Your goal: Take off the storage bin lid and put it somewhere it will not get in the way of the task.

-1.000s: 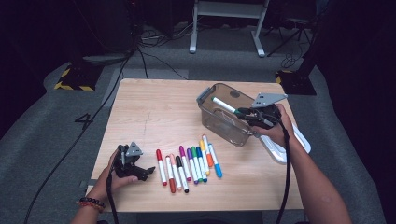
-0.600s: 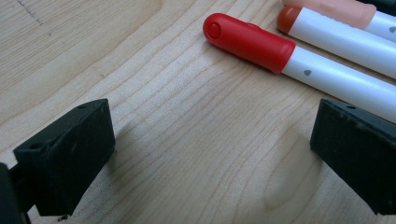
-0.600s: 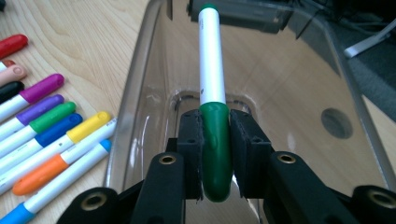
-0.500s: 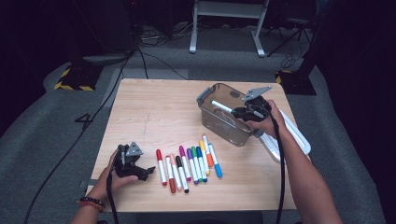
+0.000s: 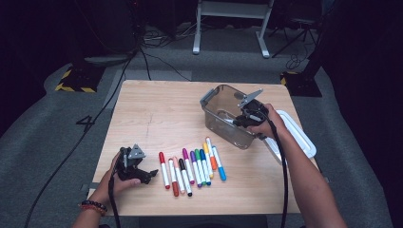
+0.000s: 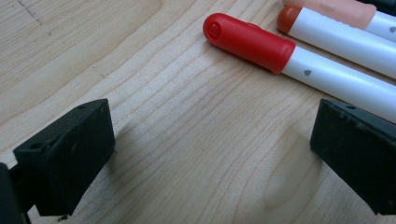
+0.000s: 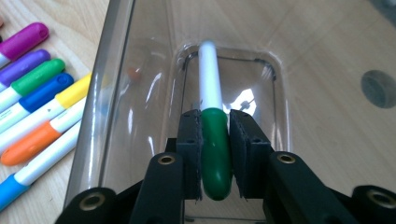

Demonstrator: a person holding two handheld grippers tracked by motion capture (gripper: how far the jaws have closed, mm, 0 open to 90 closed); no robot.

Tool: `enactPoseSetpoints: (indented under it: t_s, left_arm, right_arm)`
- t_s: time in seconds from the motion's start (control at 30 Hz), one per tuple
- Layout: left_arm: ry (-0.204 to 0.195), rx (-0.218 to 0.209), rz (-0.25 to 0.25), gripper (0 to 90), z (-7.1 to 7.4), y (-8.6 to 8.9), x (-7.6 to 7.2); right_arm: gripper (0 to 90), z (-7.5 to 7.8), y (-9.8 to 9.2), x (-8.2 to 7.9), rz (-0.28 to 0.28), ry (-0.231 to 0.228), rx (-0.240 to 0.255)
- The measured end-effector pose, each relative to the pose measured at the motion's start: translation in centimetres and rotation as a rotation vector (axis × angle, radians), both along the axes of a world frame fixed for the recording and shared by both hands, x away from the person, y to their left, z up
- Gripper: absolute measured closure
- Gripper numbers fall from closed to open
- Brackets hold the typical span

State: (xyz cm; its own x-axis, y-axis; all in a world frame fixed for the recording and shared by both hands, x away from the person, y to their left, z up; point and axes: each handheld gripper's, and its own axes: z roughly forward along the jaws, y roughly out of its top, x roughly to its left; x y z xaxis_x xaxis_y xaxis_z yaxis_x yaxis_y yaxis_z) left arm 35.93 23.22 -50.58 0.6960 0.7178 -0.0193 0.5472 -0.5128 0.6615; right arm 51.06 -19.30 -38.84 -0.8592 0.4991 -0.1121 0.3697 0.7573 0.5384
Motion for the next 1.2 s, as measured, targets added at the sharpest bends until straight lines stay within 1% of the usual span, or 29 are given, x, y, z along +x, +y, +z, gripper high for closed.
enactPoseSetpoints:
  t_s: [0.03,0.13,0.17,0.2,0.23,0.27,0.3,0.33,0.37,0.4,0.47,0.5,0.53,0.57,0.6,0.63,0.67,0.73,0.77,0.8,0.87,0.9,0.93,0.97,1.0,1.07,1.1,1.13,1.2]
  left_arm:
    - [0.000,0.000,0.000,0.1,0.0,0.0,0.0]
    - [0.000,0.000,0.000,0.1,0.0,0.0,0.0]
    - [0.000,0.000,0.000,0.2,0.0,0.0,0.0]
    - [0.000,0.000,0.000,0.2,0.0,0.0,0.0]
    - [-0.001,0.000,0.001,0.2,0.0,0.0,0.0]
    - [-0.001,0.000,0.001,0.2,0.0,0.0,0.0]
    - [-0.001,0.001,0.001,0.2,0.0,0.0,0.0]
    - [-0.001,0.001,0.001,0.2,0.0,0.0,0.0]
    - [-0.001,0.001,0.001,0.2,0.0,0.0,0.0]
    - [-0.001,0.001,0.001,0.2,0.0,0.0,0.0]
    - [0.000,0.000,0.001,0.2,0.0,0.0,0.0]
    - [-0.001,0.001,0.001,0.2,0.0,0.0,0.0]
    - [-0.001,0.001,0.001,0.2,0.0,0.0,0.0]
    - [-0.002,0.002,0.001,0.4,0.0,0.0,-0.1]
    - [-0.002,0.002,0.001,0.4,0.0,0.0,-0.1]
    - [-0.002,0.003,0.001,0.4,0.0,0.0,-0.1]
    - [-0.002,0.002,0.001,0.4,0.0,0.0,-0.1]
    - [-0.002,0.002,0.001,0.4,0.0,0.0,-0.1]
    - [-0.002,0.003,0.001,0.4,0.0,0.0,-0.1]
    - [-0.002,0.003,0.001,0.4,0.0,0.0,-0.1]
    - [-0.002,0.003,0.002,0.4,0.0,0.0,-0.1]
    - [0.000,0.000,0.004,0.5,0.0,0.0,-0.1]
    - [0.000,0.000,0.005,0.5,0.0,0.0,-0.1]
    - [0.000,0.000,0.005,0.5,0.0,0.0,-0.1]
    - [-0.001,0.000,0.004,0.5,0.0,0.0,-0.1]
    - [0.000,0.000,0.005,0.5,0.0,0.0,-0.1]
    - [0.000,0.000,0.005,0.5,0.0,0.0,-0.1]
    - [0.000,0.000,0.005,0.4,0.0,0.0,-0.1]
    - [0.000,0.000,0.005,0.4,0.0,0.0,-0.1]
  right_arm:
    - [67.5,0.0,0.0,0.0,-0.012,-0.016,-0.001]
    - [64.9,0.1,-0.1,-0.1,-0.019,-0.022,0.008]
    - [57.7,0.3,-0.3,0.0,-0.048,-0.039,0.008]
    - [56.2,0.5,-0.5,0.0,-0.057,-0.051,0.020]
    - [54.5,0.7,-0.8,-0.2,-0.062,-0.054,0.047]
    - [51.0,1.0,-1.1,-0.4,-0.061,-0.053,0.084]
    - [51.0,1.0,-1.1,-0.4,-0.061,-0.053,0.084]
    - [47.7,1.4,-1.3,-0.7,-0.069,-0.069,0.118]
    - [44.3,2.0,-1.6,-1.7,-0.064,-0.100,0.152]
    - [44.3,2.0,-1.6,-1.7,-0.064,-0.100,0.152]
    - [40.0,2.4,-1.9,-2.6,-0.053,-0.117,0.181]
    - [37.3,2.8,-2.0,-3.5,-0.059,-0.135,0.194]
    - [37.3,2.8,-2.0,-3.5,-0.059,-0.135,0.194]
    - [34.0,3.1,-2.0,-4.2,-0.050,-0.148,0.211]
    - [34.0,3.1,-2.0,-4.2,-0.050,-0.148,0.211]
    - [30.9,3.5,-2.1,-5.0,-0.048,-0.166,0.219]
    - [30.9,3.5,-2.1,-5.0,-0.048,-0.166,0.219]
    - [30.9,3.7,-2.3,-5.9,-0.039,-0.178,0.237]
    - [30.7,3.8,-2.4,-6.7,-0.023,-0.178,0.254]
    - [30.7,3.8,-2.4,-6.7,-0.023,-0.178,0.254]
    - [30.9,3.8,-2.5,-7.5,-0.014,-0.190,0.258]
    - [31.1,3.8,-2.4,-8.4,0.005,-0.191,0.262]
    - [31.3,3.8,-2.4,-8.8,0.011,-0.193,0.264]
    - [31.9,3.7,-2.4,-9.2,0.016,-0.192,0.269]
    - [31.9,3.7,-2.4,-9.2,0.016,-0.192,0.269]
    - [32.0,3.7,-2.4,-9.9,0.021,-0.188,0.273]
    - [32.1,3.5,-2.4,-10.6,0.032,-0.193,0.275]
    - [32.1,3.5,-2.4,-10.6,0.032,-0.193,0.275]
    - [32.2,3.0,-2.3,-11.5,0.038,-0.192,0.279]
